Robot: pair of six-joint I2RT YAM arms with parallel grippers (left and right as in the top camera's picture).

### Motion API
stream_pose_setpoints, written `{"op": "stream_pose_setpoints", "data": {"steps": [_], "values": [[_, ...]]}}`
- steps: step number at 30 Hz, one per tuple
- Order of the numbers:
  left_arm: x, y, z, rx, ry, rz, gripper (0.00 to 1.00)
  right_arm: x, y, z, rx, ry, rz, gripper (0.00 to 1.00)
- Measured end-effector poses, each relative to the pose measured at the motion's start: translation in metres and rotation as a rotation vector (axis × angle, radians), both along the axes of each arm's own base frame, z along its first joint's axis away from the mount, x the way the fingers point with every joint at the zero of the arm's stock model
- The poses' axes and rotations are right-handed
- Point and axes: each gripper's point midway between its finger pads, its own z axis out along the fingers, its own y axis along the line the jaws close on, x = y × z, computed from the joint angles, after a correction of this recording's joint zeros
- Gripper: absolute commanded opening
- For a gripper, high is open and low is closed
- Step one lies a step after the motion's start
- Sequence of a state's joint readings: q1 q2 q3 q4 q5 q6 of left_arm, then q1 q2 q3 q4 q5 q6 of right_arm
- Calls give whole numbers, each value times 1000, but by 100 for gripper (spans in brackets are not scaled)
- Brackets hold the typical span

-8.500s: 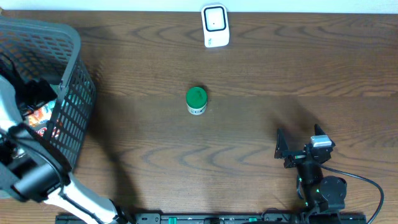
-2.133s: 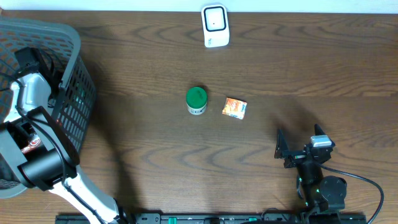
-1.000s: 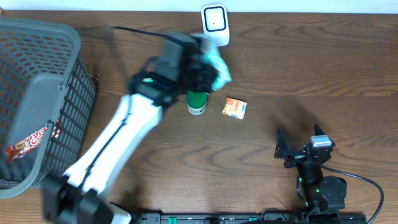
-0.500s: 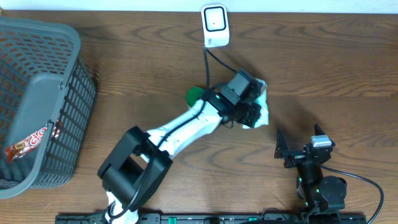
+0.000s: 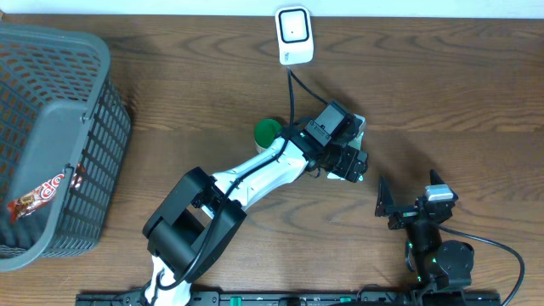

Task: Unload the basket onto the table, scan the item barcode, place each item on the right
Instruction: 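Hold the wipes pack under the scanner, turning it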

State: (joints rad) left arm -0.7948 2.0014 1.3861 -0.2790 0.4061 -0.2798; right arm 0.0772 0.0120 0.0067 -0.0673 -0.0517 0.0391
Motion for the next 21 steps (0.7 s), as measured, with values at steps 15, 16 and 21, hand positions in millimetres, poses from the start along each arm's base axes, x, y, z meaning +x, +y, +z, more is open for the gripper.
{"op": "stream_pose_setpoints", "data": {"steps": [15,16,21], "values": [[20,-19,22,-106,-104,4,8,0,0,0,0,0,0,99],[21,-18,21,-105,-103,8,8,0,0,0,0,0,0,99],[25,-15,3,-64,-88,43,8,0,0,0,0,0,0,99]]}}
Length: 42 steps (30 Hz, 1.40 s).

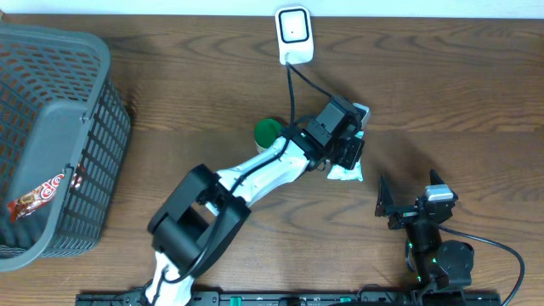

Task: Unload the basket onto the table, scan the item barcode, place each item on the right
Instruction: 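Hold the wipes pack under the scanner, turning it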

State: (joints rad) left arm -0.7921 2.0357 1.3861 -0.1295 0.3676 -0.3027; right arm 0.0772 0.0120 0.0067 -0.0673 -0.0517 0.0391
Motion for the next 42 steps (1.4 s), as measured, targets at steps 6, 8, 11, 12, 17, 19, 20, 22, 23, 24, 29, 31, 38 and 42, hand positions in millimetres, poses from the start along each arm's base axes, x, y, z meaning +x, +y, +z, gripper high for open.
{"op": "stream_pose_setpoints", "data": {"steps": [6,8,11,12,17,19,20,22,23,24,29,31,38,42], "values": [[-6,0,-56,51,101,19,7,0,0,0,0,0,0,99],[-6,-1,-55,44,109,23,8,0,0,0,0,0,0,99],[-6,-4,-53,23,117,15,7,0,0,0,0,0,0,99],[-7,-4,-52,21,117,9,8,0,0,0,0,0,0,99],[-3,-4,-28,7,51,-14,8,0,0,0,0,0,0,99],[7,-2,0,-13,-16,6,7,0,0,0,0,0,0,99],[11,-1,14,-26,-48,17,8,0,0,0,0,0,0,99],[22,3,44,-54,-116,44,7,0,0,0,0,0,0,99],[28,5,54,-62,-138,57,8,0,0,0,0,0,0,99],[34,8,61,-70,-156,71,7,0,0,0,0,0,0,99],[50,21,32,-16,-132,119,8,0,0,0,0,0,0,99],[51,25,3,28,-92,128,8,0,0,0,0,0,0,99],[44,26,-51,71,16,118,7,0,0,0,0,0,0,99],[42,26,-50,65,30,112,8,0,0,0,0,0,0,99]]}}
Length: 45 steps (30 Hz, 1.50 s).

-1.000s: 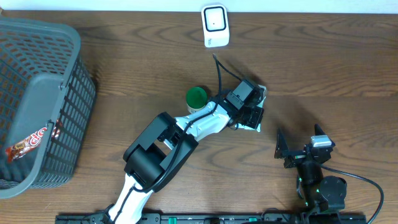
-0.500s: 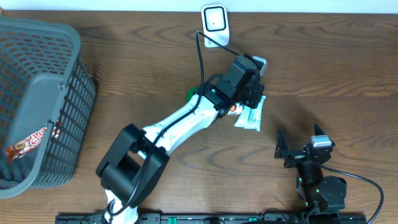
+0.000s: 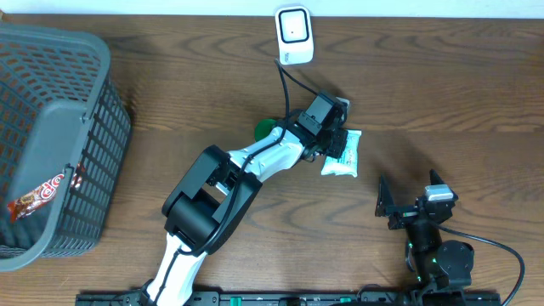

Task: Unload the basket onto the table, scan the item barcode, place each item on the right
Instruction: 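Hold the wipes pack under the scanner, turning it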

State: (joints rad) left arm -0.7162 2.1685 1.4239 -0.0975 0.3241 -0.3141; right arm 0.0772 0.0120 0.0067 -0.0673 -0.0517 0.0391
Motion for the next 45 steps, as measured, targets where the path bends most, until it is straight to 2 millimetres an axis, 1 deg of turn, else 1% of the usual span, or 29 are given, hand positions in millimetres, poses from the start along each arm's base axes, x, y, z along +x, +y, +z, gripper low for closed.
{"op": "stream_pose_setpoints", "data": {"steps": [4,6,8,12,13,14,15,17,18,20,22,24,26,32,33,35,39,40,42,45], "values": [[-4,0,5,-2,11,-8,7,0,0,0,0,0,0,99],[-5,0,15,-11,2,-10,8,0,0,0,0,0,0,99],[-4,-2,37,-40,-28,-13,8,0,0,0,0,0,0,99],[-2,-4,94,-109,-108,-14,7,0,0,0,0,0,0,99],[-4,-2,95,-101,-99,-13,7,0,0,0,0,0,0,99],[-6,0,92,-90,-86,-14,7,0,0,0,0,0,0,99],[-9,2,85,-71,-64,-14,8,0,0,0,0,0,0,99],[-14,7,66,-32,-18,-13,8,0,0,0,0,0,0,99],[-20,11,42,9,32,-10,7,0,0,0,0,0,0,99],[-26,16,18,45,87,-4,7,0,0,0,0,0,0,99],[-32,17,1,57,134,-3,7,0,0,0,0,0,0,99],[-38,18,-9,58,168,-11,7,0,0,0,0,0,0,99],[-41,16,-10,51,180,-21,7,0,0,0,0,0,0,99],[-44,12,-4,30,187,-36,7,0,0,0,0,0,0,99],[-43,12,-1,25,182,-37,7,0,0,0,0,0,0,99],[-41,10,13,5,159,-39,7,0,0,0,0,0,0,99],[-38,4,48,-51,104,-47,8,0,0,0,0,0,0,99],[-38,2,53,-62,95,-51,8,0,0,0,0,0,0,99],[-40,-3,57,-73,85,-62,7,0,0,0,0,0,0,99],[-45,-8,53,-73,90,-78,8,0,0,0,0,0,0,99]]}}
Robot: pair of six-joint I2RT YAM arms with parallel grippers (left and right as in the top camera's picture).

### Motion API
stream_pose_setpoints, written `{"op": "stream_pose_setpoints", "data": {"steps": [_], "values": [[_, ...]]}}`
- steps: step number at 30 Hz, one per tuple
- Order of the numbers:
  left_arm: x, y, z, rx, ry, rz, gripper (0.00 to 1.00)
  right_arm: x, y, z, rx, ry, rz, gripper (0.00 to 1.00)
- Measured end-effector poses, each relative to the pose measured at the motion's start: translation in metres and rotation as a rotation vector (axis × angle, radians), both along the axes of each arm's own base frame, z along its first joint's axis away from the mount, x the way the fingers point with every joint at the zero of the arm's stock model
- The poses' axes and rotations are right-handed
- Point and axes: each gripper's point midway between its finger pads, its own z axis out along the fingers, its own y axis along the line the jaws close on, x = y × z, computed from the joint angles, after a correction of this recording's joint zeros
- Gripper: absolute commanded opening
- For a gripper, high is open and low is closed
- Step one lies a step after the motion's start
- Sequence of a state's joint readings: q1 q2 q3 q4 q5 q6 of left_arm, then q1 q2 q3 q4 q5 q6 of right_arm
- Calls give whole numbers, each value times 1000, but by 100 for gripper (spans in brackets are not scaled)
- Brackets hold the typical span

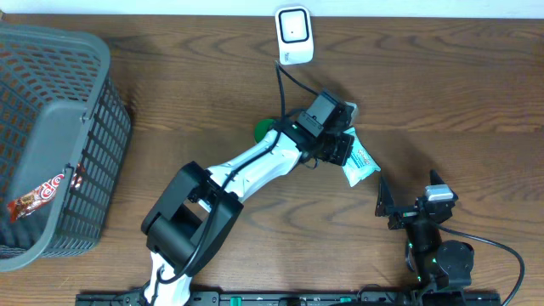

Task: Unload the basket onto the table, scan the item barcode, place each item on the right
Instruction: 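Hold the wipes pack under the scanner, turning it, then release the wipes pack right of the orange pack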

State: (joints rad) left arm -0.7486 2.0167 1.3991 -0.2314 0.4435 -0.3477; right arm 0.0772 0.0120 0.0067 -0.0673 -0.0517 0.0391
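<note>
The item is a white and teal packet (362, 164). It sticks out tilted toward the lower right from my left gripper (342, 148), which is shut on its upper end. The white barcode scanner (293, 35) stands at the table's far edge, well behind the gripper, and its black cable (281, 76) runs down under the left arm. My right gripper (409, 192) rests open near the front right, apart from the packet.
A green round object (264, 130) lies half hidden under the left arm. A dark mesh basket (93, 127) fills the left side, with a red and white snack packet (42, 195) inside it.
The left gripper has shifted slightly right. The packet, which hung with its long side nearly upright in the view, now points diagonally toward the lower right. The right arm is unchanged.
First the left gripper sat over the packet right of the green object, hiding most of it. Then the packet showed below the fingers. Later the gripper was further back and left with the packet held flat in view; now the packet is turned diagonally.
</note>
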Motion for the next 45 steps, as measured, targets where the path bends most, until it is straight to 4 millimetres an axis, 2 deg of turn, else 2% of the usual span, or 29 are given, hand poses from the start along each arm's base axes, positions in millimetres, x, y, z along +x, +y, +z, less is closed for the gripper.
{"op": "stream_pose_setpoints", "data": {"steps": [4,10,20,24,25,26,28,29,30,32,34,35,36,37,39,41,43,45], "values": [[-10,-14,-9,-32,24,-47,7,0,0,0,0,0,0,99],[-17,-14,-34,-15,89,-60,8,0,0,0,0,0,0,99],[-19,-16,-32,-35,103,-67,7,0,0,0,0,0,0,99],[-13,-4,-21,-17,73,-80,8,0,0,0,0,0,0,99],[-10,4,-13,-4,53,-74,16,0,0,0,0,0,0,99],[-5,13,-2,11,27,-59,30,0,0,0,0,0,0,99],[14,36,37,27,-79,-7,70,0,0,0,0,0,0,99],[26,51,63,24,-139,36,85,0,0,0,0,0,0,99],[40,70,97,13,-217,96,90,0,0,0,0,0,0,99],[59,110,158,-8,-348,208,96,0,0,0,0,0,0,99],[71,162,218,-23,-478,345,97,0,0,0,0,0,0,99],[74,201,252,-20,-549,444,97,0,0,0,0,0,0,99],[74,227,269,-14,-587,512,97,0,0,0,0,0,0,99],[71,262,288,3,-626,603,97,0,0,0,0,0,0,99],[63,329,309,45,-660,798,98,0,0,0,0,0,0,99],[50,392,312,89,-626,1003,98,0,0,0,0,0,0,99],[34,450,294,136,-518,1215,98,0,0,0,0,0,0,99],[19,496,268,160,-382,1408,98,0,0,0,0,0,0,99]]}}
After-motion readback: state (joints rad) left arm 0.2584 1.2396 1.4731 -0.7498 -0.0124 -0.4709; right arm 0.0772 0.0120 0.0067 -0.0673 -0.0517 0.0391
